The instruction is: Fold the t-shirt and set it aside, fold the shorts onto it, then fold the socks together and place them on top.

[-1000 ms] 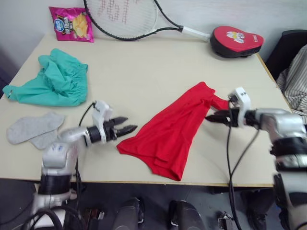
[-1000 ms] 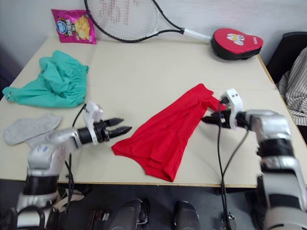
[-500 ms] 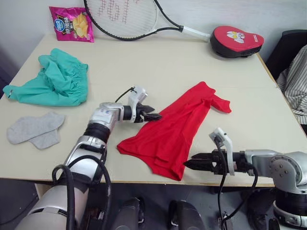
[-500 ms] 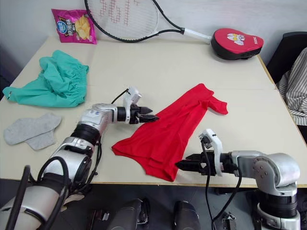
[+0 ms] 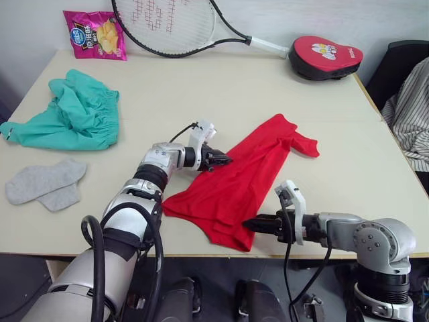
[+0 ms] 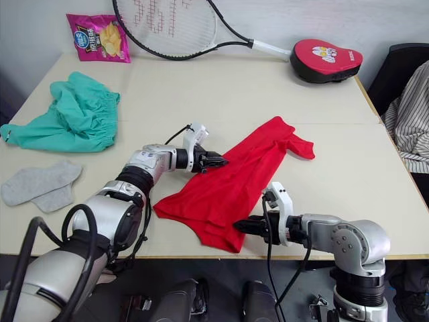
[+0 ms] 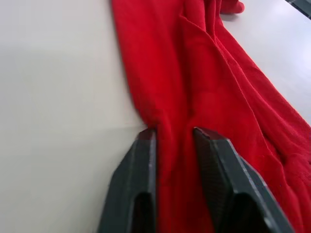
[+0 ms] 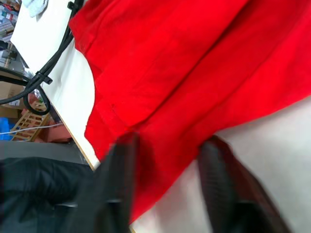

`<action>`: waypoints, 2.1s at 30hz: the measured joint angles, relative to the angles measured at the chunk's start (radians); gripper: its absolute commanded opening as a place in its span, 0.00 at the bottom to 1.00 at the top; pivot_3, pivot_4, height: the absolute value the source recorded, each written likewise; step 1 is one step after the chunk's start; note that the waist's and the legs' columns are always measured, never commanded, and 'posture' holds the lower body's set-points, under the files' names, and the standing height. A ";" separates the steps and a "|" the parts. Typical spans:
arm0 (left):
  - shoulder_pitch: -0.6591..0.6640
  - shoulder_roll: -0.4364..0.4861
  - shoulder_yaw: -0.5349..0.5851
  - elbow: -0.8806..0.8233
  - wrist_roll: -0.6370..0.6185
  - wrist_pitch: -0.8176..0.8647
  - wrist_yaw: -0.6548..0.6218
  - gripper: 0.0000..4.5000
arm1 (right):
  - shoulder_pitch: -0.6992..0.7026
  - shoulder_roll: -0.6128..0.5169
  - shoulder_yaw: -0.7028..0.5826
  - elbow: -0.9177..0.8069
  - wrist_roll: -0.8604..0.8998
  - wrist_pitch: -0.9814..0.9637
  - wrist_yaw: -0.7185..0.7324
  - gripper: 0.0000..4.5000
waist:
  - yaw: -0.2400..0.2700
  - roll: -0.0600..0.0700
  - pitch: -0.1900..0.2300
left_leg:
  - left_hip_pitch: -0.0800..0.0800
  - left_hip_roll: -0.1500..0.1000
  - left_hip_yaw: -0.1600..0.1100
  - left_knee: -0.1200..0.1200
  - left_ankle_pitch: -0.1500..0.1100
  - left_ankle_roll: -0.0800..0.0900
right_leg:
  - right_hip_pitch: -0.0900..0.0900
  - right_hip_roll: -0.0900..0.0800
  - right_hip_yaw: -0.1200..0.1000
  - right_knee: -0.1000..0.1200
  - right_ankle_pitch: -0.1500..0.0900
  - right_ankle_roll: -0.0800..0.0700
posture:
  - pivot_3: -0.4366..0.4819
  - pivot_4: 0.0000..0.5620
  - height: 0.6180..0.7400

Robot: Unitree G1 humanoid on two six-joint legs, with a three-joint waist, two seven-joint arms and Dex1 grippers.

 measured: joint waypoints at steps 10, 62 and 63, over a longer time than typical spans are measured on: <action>0.062 0.012 0.070 -0.031 -0.007 -0.050 0.041 0.00 | -0.014 -0.069 -0.001 0.033 0.025 -0.009 0.015 0.00 | -0.003 0.000 0.000 | 0.000 0.000 0.000 0.000 0.000 0.000 | 0.000 0.000 0.000 0.000 0.000 0.000 | 0.48 0.27 1.00; 0.636 0.518 -0.123 -0.571 0.227 -1.396 -0.064 0.99 | -0.476 -0.308 0.465 1.410 -0.920 -2.797 0.488 1.00 | -0.028 0.002 -0.004 | 0.034 0.000 0.004 -0.005 -0.007 -0.006 | 0.028 -0.004 0.003 -0.007 0.002 0.002 | 0.48 0.27 1.00; 0.628 0.516 -0.132 -0.550 0.239 -1.423 -0.048 0.99 | -0.489 -0.306 0.476 1.435 -0.943 -2.821 0.459 1.00 | -0.029 0.002 -0.006 | 0.035 0.000 0.004 -0.005 -0.007 -0.006 | 0.029 -0.004 0.004 -0.006 0.002 0.002 | 0.48 0.27 1.00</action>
